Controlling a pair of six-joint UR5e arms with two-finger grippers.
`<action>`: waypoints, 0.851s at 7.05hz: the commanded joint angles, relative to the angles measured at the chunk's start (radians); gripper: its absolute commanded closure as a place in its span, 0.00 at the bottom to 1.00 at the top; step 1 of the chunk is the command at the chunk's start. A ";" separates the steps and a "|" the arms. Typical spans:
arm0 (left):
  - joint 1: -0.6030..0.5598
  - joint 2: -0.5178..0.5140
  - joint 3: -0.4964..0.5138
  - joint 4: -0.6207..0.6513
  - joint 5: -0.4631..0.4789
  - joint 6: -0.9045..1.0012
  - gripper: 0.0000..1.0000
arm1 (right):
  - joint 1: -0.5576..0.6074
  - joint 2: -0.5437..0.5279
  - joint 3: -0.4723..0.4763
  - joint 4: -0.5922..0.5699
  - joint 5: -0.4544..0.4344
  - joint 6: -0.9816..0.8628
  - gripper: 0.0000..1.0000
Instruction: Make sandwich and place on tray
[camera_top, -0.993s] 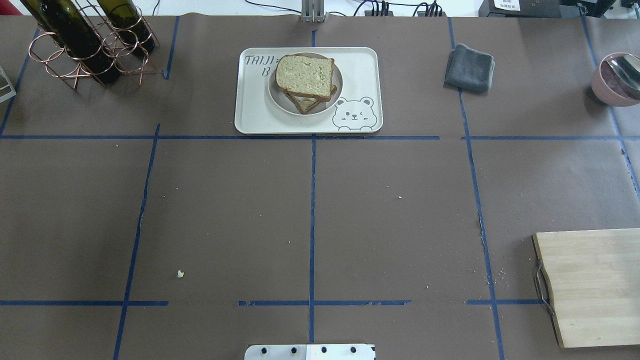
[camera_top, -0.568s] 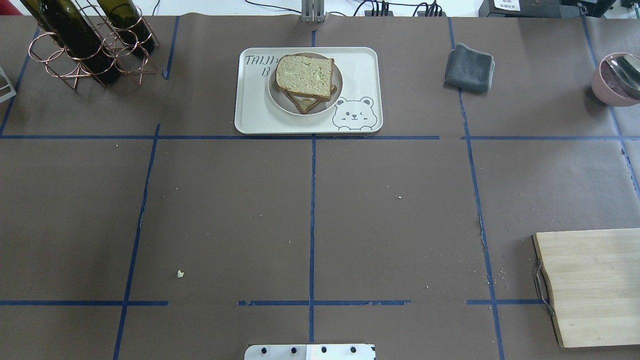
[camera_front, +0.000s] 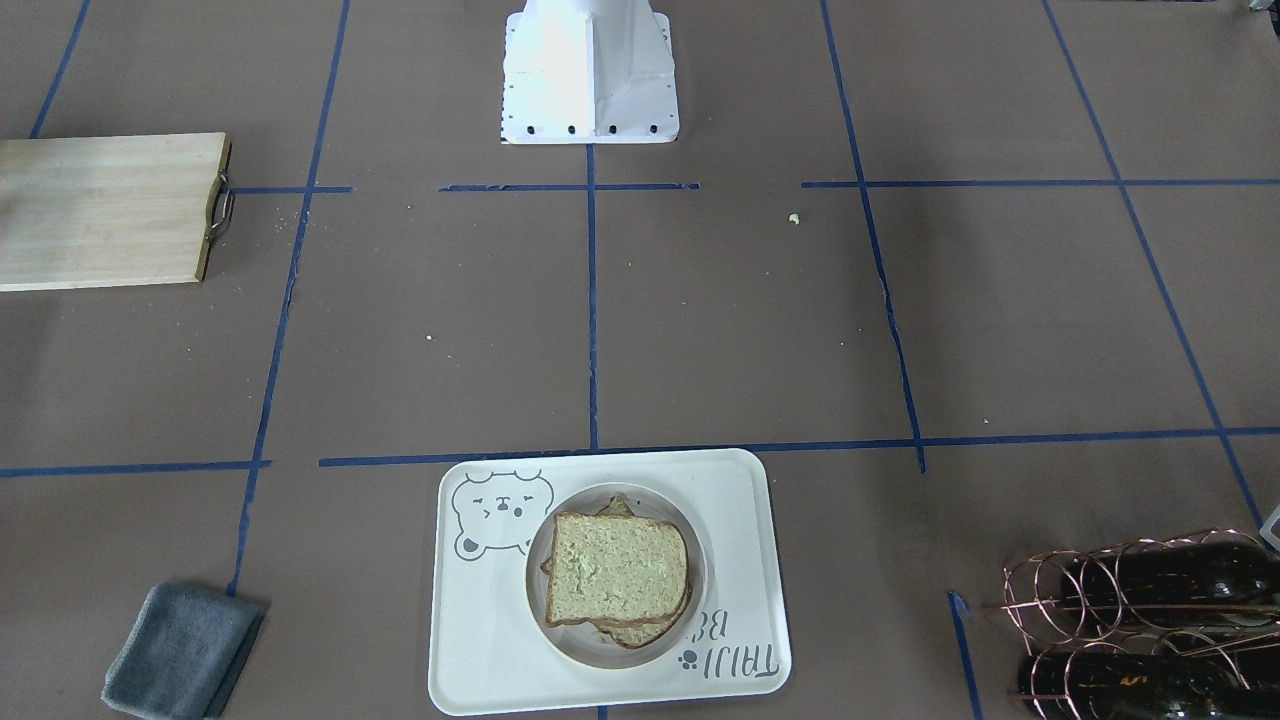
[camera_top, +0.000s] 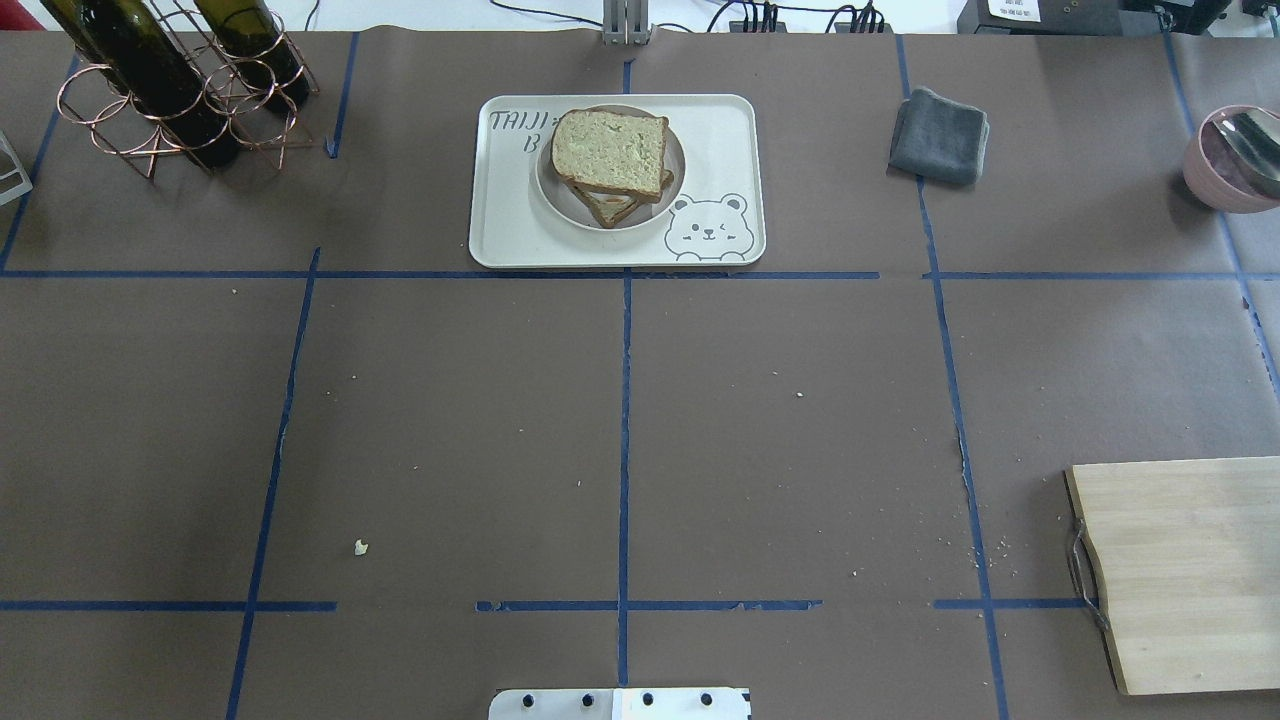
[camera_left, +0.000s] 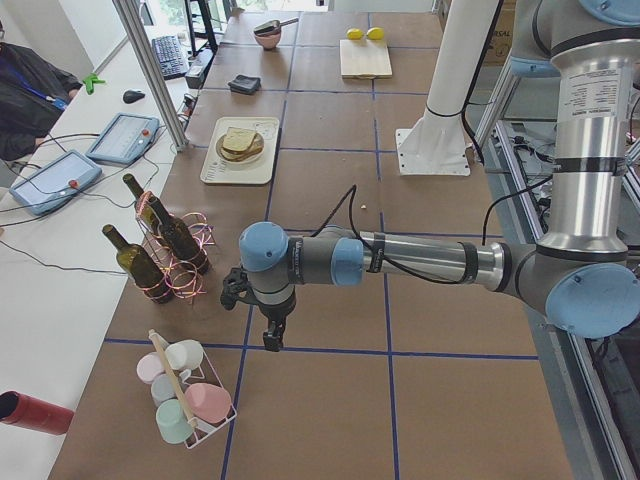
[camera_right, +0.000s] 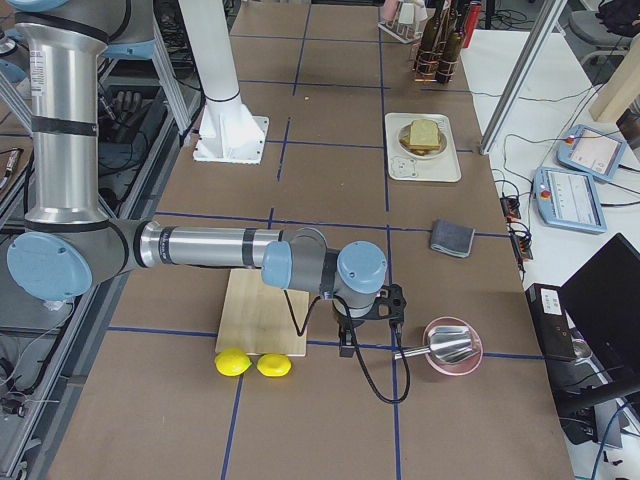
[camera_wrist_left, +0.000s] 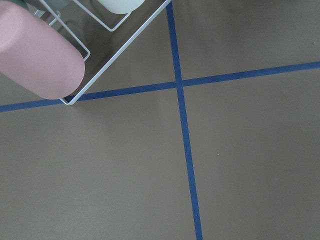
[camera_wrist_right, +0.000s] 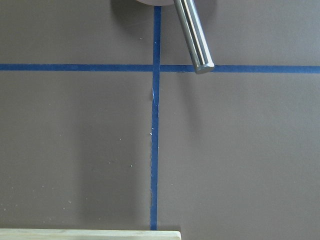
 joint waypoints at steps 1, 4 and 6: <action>0.000 0.012 -0.004 0.000 -0.001 -0.001 0.00 | -0.002 0.012 0.019 0.001 -0.002 0.022 0.00; 0.000 0.013 0.002 0.000 -0.001 -0.001 0.00 | -0.009 0.031 0.016 0.001 -0.001 0.024 0.00; 0.000 0.013 0.004 0.000 -0.001 -0.001 0.00 | -0.009 0.031 0.015 -0.001 0.001 0.024 0.00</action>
